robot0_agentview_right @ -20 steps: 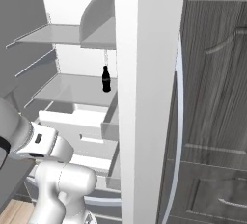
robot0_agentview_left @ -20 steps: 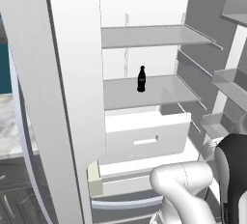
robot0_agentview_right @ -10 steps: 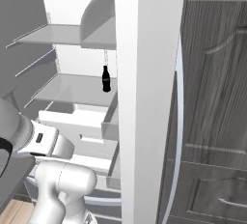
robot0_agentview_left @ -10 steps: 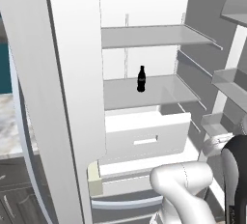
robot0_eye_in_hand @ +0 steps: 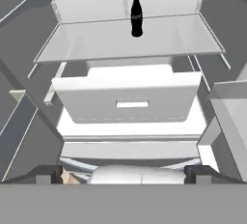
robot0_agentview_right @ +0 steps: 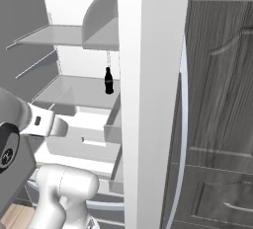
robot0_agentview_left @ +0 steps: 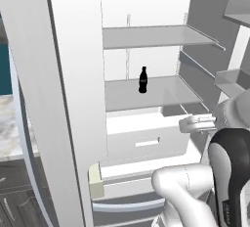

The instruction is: Open the fridge, grab two sodas, and place both sodas inside the bowl with ice on the dining counter.

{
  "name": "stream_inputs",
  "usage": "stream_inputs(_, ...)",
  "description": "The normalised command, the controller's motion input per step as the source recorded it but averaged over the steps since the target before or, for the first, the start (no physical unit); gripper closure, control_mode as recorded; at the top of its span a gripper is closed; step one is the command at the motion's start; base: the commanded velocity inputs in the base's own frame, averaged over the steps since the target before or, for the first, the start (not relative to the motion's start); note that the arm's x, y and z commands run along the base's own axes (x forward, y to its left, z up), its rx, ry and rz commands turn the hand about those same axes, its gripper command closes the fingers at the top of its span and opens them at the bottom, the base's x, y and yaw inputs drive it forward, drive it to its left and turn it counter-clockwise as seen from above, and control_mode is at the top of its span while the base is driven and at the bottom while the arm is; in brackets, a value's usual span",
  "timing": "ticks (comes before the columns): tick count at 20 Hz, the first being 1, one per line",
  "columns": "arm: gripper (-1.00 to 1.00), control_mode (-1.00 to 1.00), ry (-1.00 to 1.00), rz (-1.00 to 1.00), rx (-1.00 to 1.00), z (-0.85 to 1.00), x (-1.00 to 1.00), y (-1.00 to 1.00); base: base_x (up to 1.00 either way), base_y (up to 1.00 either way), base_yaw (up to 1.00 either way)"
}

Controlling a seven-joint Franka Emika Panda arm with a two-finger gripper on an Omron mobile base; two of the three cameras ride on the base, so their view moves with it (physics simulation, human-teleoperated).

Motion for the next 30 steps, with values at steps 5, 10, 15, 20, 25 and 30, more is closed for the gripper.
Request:
stream_inputs(5, -1.00, -1.00, -0.14, -0.01, 0.04, 0.00, 0.47, 0.34, 0.00, 0.00, 0.00)
stream_inputs(10, -1.00, -1.00, -0.16, 0.02, 0.01, -0.16, 0.48, -0.03, 0.00, 0.00, 0.00)
stream_inputs(15, -1.00, -1.00, -0.18, 0.07, 0.00, -0.22, 0.45, -0.15, 0.00, 0.00, 0.00)
stream_inputs(20, -1.00, -1.00, -0.18, 0.00, -0.02, -0.30, 0.48, 0.00, 0.00, 0.00, 0.00)
stream_inputs(25, -1.00, -1.00, -0.10, -0.01, -0.04, -0.34, 0.51, 0.00, 0.00, 0.00, 0.00)
stream_inputs(30, -1.00, -1.00, -0.03, -0.04, -0.01, -0.26, 0.57, 0.00, 0.00, 0.00, 0.00)
